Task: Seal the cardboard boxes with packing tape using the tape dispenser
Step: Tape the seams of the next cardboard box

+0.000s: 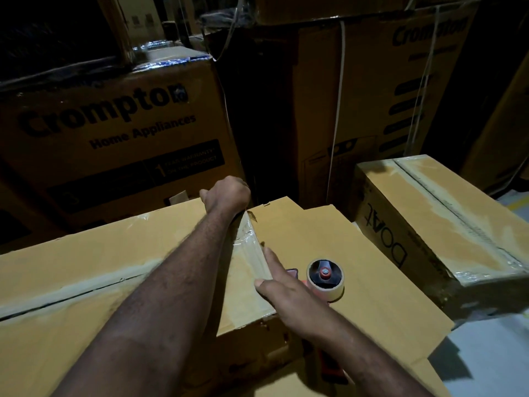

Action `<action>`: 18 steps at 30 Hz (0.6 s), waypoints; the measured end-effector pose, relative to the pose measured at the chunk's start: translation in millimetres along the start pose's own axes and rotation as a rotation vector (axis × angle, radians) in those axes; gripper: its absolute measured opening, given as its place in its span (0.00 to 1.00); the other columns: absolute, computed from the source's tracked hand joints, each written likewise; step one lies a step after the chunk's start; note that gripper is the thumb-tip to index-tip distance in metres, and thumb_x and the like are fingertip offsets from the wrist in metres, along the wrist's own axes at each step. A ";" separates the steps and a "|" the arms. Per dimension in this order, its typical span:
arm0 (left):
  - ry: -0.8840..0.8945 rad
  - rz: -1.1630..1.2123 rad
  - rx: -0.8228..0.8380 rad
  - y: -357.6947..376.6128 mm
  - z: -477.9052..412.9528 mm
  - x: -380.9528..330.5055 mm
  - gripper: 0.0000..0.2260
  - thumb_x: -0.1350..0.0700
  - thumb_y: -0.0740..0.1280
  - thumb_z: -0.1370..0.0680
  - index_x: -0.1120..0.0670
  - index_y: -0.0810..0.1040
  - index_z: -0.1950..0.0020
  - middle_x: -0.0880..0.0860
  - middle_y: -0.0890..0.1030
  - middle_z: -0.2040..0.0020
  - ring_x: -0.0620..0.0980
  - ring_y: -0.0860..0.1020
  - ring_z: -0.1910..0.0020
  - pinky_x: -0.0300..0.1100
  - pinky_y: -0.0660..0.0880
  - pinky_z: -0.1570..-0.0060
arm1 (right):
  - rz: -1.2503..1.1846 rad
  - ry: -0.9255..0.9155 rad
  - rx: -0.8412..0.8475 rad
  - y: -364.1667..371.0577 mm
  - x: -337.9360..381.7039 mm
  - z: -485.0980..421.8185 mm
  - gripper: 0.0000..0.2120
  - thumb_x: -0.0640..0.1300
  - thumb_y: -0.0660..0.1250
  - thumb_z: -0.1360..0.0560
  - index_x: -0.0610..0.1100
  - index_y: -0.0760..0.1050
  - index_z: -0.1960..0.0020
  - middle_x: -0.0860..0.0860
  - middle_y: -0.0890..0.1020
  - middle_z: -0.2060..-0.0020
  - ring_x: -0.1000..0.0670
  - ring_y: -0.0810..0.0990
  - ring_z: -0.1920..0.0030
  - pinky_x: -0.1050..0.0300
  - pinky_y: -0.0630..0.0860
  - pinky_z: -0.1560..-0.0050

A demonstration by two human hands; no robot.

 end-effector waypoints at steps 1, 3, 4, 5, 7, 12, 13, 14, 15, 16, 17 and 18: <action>-0.002 -0.009 -0.003 -0.5 -1.1 1.3 0.12 0.55 0.60 0.19 0.46 0.83 0.50 0.43 0.80 0.56 0.48 0.73 0.54 0.56 0.61 0.40 | -0.010 0.002 0.011 0.7 0.6 -6.7 0.30 0.57 0.53 0.18 0.63 0.39 0.22 0.60 0.45 0.21 0.54 0.47 0.22 0.53 0.50 0.30; -0.005 -0.025 -0.015 -1.3 -4.9 5.3 0.12 0.55 0.59 0.20 0.47 0.83 0.51 0.44 0.82 0.53 0.49 0.75 0.52 0.57 0.62 0.39 | -0.110 0.021 0.057 5.4 0.2 -26.3 0.33 0.64 0.56 0.21 0.67 0.39 0.24 0.57 0.49 0.21 0.51 0.52 0.22 0.47 0.52 0.27; -0.001 -0.026 -0.019 -1.2 -6.2 6.6 0.12 0.55 0.59 0.20 0.47 0.83 0.52 0.45 0.82 0.53 0.49 0.75 0.52 0.57 0.61 0.40 | -0.160 0.039 0.071 7.5 -0.4 -36.0 0.36 0.70 0.57 0.25 0.70 0.41 0.25 0.55 0.52 0.21 0.50 0.55 0.22 0.46 0.54 0.28; 0.005 -0.025 -0.022 -1.1 -6.6 6.9 0.12 0.55 0.59 0.20 0.47 0.83 0.52 0.44 0.82 0.52 0.49 0.74 0.52 0.57 0.61 0.40 | -0.199 0.052 0.078 8.6 -1.8 -46.0 0.39 0.75 0.58 0.30 0.71 0.43 0.26 0.55 0.55 0.21 0.49 0.59 0.23 0.44 0.55 0.28; 0.015 -0.022 -0.026 0.5 -6.6 6.9 0.12 0.55 0.59 0.19 0.47 0.83 0.51 0.44 0.82 0.53 0.48 0.74 0.52 0.57 0.61 0.40 | -0.240 0.079 0.101 8.7 -7.6 -63.9 0.42 0.79 0.61 0.36 0.73 0.49 0.27 0.55 0.61 0.23 0.49 0.64 0.27 0.42 0.61 0.29; 0.014 -0.006 -0.037 0.6 -6.9 7.0 0.13 0.55 0.59 0.19 0.47 0.83 0.52 0.44 0.82 0.54 0.48 0.75 0.53 0.56 0.60 0.43 | -0.235 0.068 0.153 5.3 -10.8 -73.9 0.31 0.72 0.65 0.33 0.75 0.61 0.32 0.59 0.76 0.36 0.51 0.78 0.40 0.45 0.72 0.37; 0.013 -0.006 -0.035 0.1 -6.5 6.9 0.13 0.55 0.58 0.20 0.48 0.83 0.52 0.44 0.82 0.55 0.48 0.76 0.54 0.55 0.59 0.44 | -0.226 0.067 0.136 4.4 -11.1 -74.0 0.29 0.69 0.65 0.31 0.74 0.62 0.32 0.59 0.79 0.38 0.51 0.80 0.41 0.45 0.73 0.37; 0.014 -0.006 -0.034 0.1 -6.1 7.1 0.13 0.55 0.59 0.20 0.48 0.83 0.53 0.45 0.82 0.55 0.49 0.76 0.54 0.55 0.58 0.46 | -0.212 0.064 0.118 3.3 -10.5 -73.2 0.27 0.66 0.64 0.30 0.71 0.64 0.31 0.58 0.81 0.40 0.51 0.82 0.43 0.46 0.75 0.38; 0.015 -0.003 -0.038 -0.1 -5.7 7.2 0.13 0.55 0.59 0.20 0.49 0.83 0.53 0.45 0.82 0.56 0.49 0.76 0.55 0.55 0.57 0.47 | -0.198 0.062 0.111 3.7 -8.3 -72.0 0.26 0.64 0.63 0.28 0.69 0.65 0.31 0.57 0.82 0.42 0.52 0.83 0.44 0.47 0.76 0.39; 0.014 0.000 -0.043 -0.3 -5.4 7.6 0.12 0.55 0.59 0.21 0.49 0.83 0.53 0.46 0.83 0.56 0.49 0.76 0.55 0.54 0.57 0.48 | -0.197 0.062 0.103 4.2 -7.6 -71.7 0.27 0.64 0.63 0.28 0.67 0.65 0.29 0.57 0.82 0.41 0.52 0.82 0.44 0.49 0.76 0.40; 0.012 0.002 -0.047 -0.8 -5.1 7.6 0.12 0.55 0.59 0.21 0.49 0.83 0.53 0.46 0.83 0.56 0.48 0.76 0.56 0.54 0.57 0.47 | -0.189 0.073 0.086 4.0 -5.4 -69.2 0.30 0.66 0.63 0.29 0.66 0.63 0.27 0.57 0.80 0.38 0.53 0.81 0.41 0.49 0.74 0.38; 0.008 0.000 -0.050 -1.2 -5.4 8.1 0.12 0.55 0.59 0.21 0.50 0.83 0.53 0.46 0.83 0.56 0.48 0.75 0.57 0.55 0.57 0.46 | -0.166 0.083 0.075 3.7 -2.6 -66.4 0.33 0.68 0.63 0.30 0.64 0.62 0.26 0.58 0.76 0.33 0.54 0.78 0.37 0.49 0.72 0.34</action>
Point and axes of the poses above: each hand's wrist, its own z-axis away from the middle knuckle, its own y-axis out of the palm, x = y × z, the point moved 5 cm from there along -z, towards the middle knuckle
